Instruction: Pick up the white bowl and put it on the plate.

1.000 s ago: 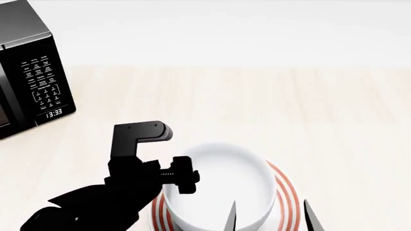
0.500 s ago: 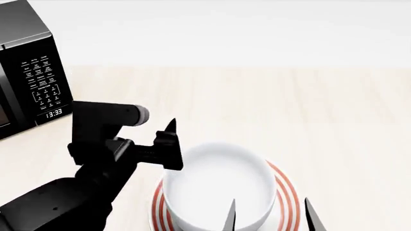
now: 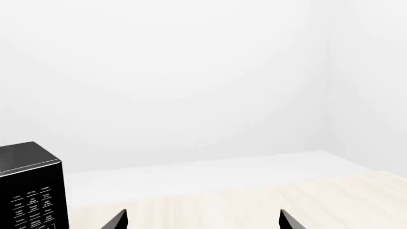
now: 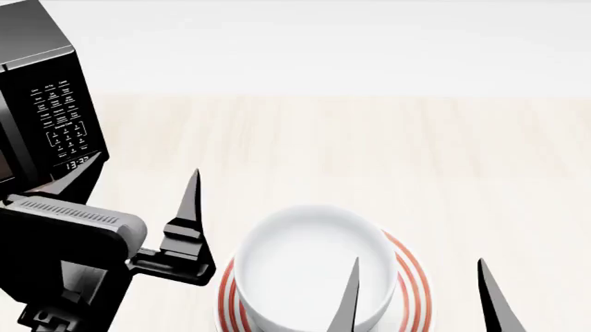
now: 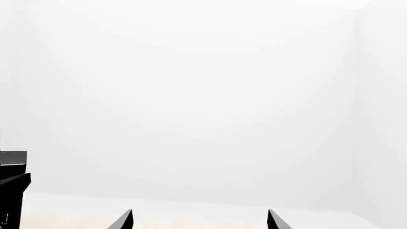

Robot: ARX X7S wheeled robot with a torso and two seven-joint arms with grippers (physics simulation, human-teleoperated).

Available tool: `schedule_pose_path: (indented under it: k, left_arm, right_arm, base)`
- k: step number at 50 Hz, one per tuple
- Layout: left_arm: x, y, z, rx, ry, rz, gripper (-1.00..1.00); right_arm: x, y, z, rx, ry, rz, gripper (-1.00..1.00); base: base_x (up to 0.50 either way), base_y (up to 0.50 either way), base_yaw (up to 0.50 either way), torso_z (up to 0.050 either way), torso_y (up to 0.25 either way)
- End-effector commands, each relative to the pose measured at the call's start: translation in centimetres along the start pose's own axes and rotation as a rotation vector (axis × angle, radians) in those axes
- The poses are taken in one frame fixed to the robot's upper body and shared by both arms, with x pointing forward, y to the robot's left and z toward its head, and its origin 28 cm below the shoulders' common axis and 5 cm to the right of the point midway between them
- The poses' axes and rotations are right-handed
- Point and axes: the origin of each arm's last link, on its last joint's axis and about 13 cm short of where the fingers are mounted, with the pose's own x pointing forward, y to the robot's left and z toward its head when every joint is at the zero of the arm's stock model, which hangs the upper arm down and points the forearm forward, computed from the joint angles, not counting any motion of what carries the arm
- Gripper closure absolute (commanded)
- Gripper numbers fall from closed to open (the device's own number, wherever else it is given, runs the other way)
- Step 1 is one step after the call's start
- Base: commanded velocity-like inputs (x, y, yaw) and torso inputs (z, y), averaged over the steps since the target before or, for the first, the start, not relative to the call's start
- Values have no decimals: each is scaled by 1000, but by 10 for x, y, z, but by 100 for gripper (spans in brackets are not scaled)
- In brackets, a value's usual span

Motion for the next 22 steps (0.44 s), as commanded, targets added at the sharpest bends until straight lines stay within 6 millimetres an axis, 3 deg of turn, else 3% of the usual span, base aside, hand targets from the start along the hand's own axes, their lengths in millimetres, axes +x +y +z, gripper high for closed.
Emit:
schedule_pose_path:
  k: [1,9,22]
  left_arm:
    - [-46,-5,11,49,-119,-1,-100]
    - [-75,-7,21,54,-191,0,-100]
    - [-106,-3,33,99,-299,37,-100]
  right_arm:
    - [-3,-3,21,-1,-67,-4,-100]
    - [-5,-2,29,-3,-92,2,-100]
    - [-7,-3,35,-6,-128,13,-100]
  base:
    - [0,0,0,0,0]
    - [0,0,0,0,0]
    - [0,0,0,0,0]
